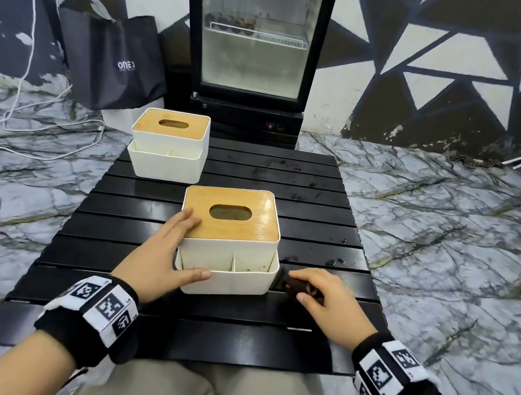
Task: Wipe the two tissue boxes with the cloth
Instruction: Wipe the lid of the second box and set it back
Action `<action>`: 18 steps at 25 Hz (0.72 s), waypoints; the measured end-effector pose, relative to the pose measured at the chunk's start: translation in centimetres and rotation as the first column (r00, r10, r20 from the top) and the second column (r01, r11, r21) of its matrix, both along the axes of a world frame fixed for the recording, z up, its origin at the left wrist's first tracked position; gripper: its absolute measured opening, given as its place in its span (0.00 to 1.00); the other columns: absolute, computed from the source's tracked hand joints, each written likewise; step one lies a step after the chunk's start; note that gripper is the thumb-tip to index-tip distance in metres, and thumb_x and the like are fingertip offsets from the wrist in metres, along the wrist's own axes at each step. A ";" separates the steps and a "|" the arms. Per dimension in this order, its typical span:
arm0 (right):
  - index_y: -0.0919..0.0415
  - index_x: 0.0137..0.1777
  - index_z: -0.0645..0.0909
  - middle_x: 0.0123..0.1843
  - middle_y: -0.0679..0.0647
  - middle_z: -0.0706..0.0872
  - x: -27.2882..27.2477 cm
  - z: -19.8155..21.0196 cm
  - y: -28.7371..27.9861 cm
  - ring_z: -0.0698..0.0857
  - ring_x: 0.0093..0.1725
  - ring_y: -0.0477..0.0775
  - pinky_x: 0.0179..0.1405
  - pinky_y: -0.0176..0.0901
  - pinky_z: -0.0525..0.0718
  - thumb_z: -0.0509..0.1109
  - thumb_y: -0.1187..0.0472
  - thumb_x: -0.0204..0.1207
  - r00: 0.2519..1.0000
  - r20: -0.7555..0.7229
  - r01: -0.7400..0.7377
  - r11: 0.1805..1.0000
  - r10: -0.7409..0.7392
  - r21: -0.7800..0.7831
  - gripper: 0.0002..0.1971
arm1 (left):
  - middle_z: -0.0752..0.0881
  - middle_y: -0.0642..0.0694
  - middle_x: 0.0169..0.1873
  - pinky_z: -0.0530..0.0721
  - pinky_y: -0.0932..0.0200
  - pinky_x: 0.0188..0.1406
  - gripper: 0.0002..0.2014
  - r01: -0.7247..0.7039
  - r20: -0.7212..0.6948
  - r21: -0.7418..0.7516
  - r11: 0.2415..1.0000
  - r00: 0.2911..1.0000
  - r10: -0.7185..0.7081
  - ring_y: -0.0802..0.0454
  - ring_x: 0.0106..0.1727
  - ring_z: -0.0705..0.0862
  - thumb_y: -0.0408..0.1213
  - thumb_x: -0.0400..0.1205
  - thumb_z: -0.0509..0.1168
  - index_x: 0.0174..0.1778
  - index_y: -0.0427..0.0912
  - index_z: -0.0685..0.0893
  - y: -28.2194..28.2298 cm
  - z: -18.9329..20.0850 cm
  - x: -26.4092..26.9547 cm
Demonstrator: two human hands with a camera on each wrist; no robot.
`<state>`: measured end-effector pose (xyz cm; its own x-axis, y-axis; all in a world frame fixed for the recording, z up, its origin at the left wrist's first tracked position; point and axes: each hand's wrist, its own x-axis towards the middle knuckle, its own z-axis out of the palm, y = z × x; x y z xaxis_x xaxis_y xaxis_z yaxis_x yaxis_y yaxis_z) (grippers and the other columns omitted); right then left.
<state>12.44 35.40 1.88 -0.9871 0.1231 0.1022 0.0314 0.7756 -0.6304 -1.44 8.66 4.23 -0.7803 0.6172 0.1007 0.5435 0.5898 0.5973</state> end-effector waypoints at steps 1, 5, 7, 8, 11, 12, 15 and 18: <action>0.50 0.64 0.78 0.58 0.41 0.77 0.0 -0.7 0.0 0.74 0.61 0.50 0.66 0.37 0.66 0.67 0.66 0.76 0.999 0.034 -0.008 1.000 0.007 0.018 0.18 | 0.50 0.60 0.81 0.57 0.66 0.74 0.47 0.001 0.002 -0.002 1.000 1.000 -0.001 0.69 0.75 0.54 0.52 0.69 0.76 0.80 0.51 0.58 0.0 -0.1 0.0; 0.51 0.67 0.74 0.65 0.49 0.76 -0.4 -2.3 -0.2 0.70 0.65 0.54 0.68 0.33 0.59 0.65 0.64 0.77 0.991 0.125 -0.061 0.990 0.045 0.128 0.19 | 0.48 0.58 0.82 0.61 0.60 0.76 0.47 -0.005 -0.012 -0.034 0.999 1.000 0.005 0.59 0.81 0.57 0.49 0.69 0.77 0.81 0.51 0.57 -0.1 -0.3 -0.1; 0.50 0.69 0.72 0.67 0.49 0.75 -0.4 -2.5 -0.2 0.68 0.67 0.54 0.67 0.31 0.57 0.65 0.63 0.77 0.989 0.138 -0.070 0.985 0.047 0.161 0.21 | 0.48 0.59 0.82 0.62 0.59 0.77 0.47 -0.008 -0.005 -0.025 1.000 1.000 0.008 0.59 0.81 0.57 0.48 0.69 0.77 0.81 0.52 0.57 -0.1 -0.3 -0.1; 0.49 0.70 0.72 0.68 0.48 0.74 -0.4 -2.6 -0.2 0.68 0.68 0.53 0.69 0.33 0.58 0.65 0.62 0.77 0.989 0.139 -0.068 0.983 0.044 0.171 0.21 | 0.48 0.59 0.82 0.63 0.59 0.77 0.47 -0.009 -0.004 -0.021 1.000 1.000 0.008 0.59 0.81 0.57 0.48 0.69 0.77 0.81 0.52 0.57 -0.1 -0.3 -0.1; 0.44 0.71 0.69 0.71 0.44 0.71 -0.2 -2.5 -0.4 0.65 0.72 0.51 0.73 0.45 0.64 0.65 0.58 0.76 0.983 0.186 -0.050 0.972 0.007 0.228 0.23 | 0.48 0.60 0.82 0.63 0.59 0.76 0.47 -0.011 -0.008 -0.018 1.000 1.000 0.011 0.59 0.81 0.58 0.49 0.69 0.77 0.80 0.52 0.57 -0.1 -0.4 -0.2; 0.43 0.71 0.68 0.72 0.44 0.70 -0.2 -2.3 -0.4 0.63 0.74 0.51 0.74 0.49 0.64 0.66 0.56 0.75 0.978 0.210 -0.050 0.966 -0.005 0.252 0.24 | 0.48 0.59 0.82 0.62 0.59 0.77 0.47 -0.011 -0.008 -0.023 1.000 1.000 0.011 0.58 0.81 0.58 0.49 0.69 0.77 0.80 0.52 0.57 -0.1 -0.5 -0.2; 0.44 0.74 0.65 0.74 0.47 0.68 -0.8 -0.6 -0.6 0.61 0.77 0.51 0.76 0.48 0.61 0.67 0.54 0.74 0.994 0.107 -0.009 0.968 -0.019 0.252 0.27 | 0.49 0.57 0.82 0.62 0.58 0.77 0.46 -0.014 -0.031 -0.047 0.999 0.999 0.012 0.56 0.81 0.59 0.51 0.70 0.76 0.80 0.52 0.58 -0.2 -0.2 -0.1; 0.44 0.75 0.62 0.77 0.46 0.64 -1.8 1.8 -1.3 0.62 0.76 0.48 0.75 0.44 0.63 0.69 0.54 0.74 0.995 -0.093 0.037 0.991 -0.025 0.125 0.31 | 0.52 0.55 0.82 0.63 0.57 0.76 0.42 -0.020 -0.068 -0.054 0.998 0.998 0.017 0.55 0.80 0.61 0.51 0.69 0.76 0.78 0.55 0.63 -0.8 0.2 0.0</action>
